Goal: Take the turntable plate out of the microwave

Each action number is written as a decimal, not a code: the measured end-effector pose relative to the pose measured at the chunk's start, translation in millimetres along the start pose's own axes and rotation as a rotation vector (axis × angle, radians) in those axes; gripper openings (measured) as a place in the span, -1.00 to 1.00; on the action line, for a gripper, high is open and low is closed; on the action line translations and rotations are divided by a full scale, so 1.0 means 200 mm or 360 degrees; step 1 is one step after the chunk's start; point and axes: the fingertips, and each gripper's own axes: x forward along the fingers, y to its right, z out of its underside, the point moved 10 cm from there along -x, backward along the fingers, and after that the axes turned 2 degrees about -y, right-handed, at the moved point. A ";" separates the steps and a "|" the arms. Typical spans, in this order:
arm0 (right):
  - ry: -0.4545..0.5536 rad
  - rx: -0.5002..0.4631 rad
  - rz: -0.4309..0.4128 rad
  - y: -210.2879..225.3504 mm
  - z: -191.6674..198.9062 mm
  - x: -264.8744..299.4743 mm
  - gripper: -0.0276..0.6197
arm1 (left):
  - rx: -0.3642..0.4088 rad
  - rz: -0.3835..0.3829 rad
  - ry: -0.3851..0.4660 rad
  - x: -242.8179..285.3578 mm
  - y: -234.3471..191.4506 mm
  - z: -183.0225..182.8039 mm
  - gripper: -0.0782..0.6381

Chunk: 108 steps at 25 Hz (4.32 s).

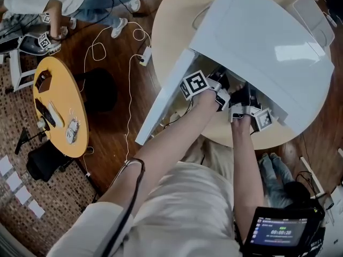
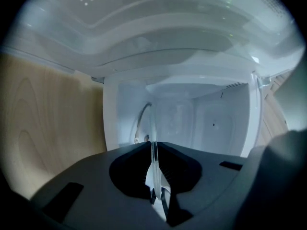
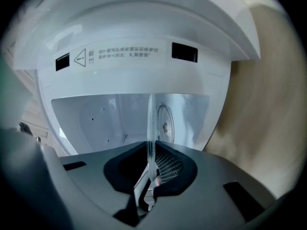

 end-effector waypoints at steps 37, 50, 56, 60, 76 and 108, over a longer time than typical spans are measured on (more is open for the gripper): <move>-0.0319 -0.0084 -0.0094 -0.16 0.02 -0.23 -0.80 | -0.0016 0.0061 0.0119 -0.33 0.09 0.19 -0.70; -0.0499 -0.0125 -0.0102 -0.20 -0.03 -0.32 -0.80 | 0.0005 0.0064 0.0195 -0.43 0.13 0.31 -0.70; -0.0565 -0.0141 -0.0109 -0.23 -0.05 -0.35 -0.80 | 0.0019 0.0076 0.0240 -0.48 0.17 0.36 -0.70; -0.0610 -0.0144 -0.0111 -0.24 -0.05 -0.36 -0.80 | 0.0021 0.0095 0.0271 -0.50 0.17 0.39 -0.70; -0.0766 -0.0158 -0.0149 -0.27 -0.07 -0.44 -0.80 | 0.0039 0.0129 0.0419 -0.63 0.19 0.52 -0.70; -0.0550 -0.0134 -0.0150 -0.28 0.18 -0.70 -0.80 | 0.0039 0.0124 0.0087 -0.86 0.17 0.47 -0.70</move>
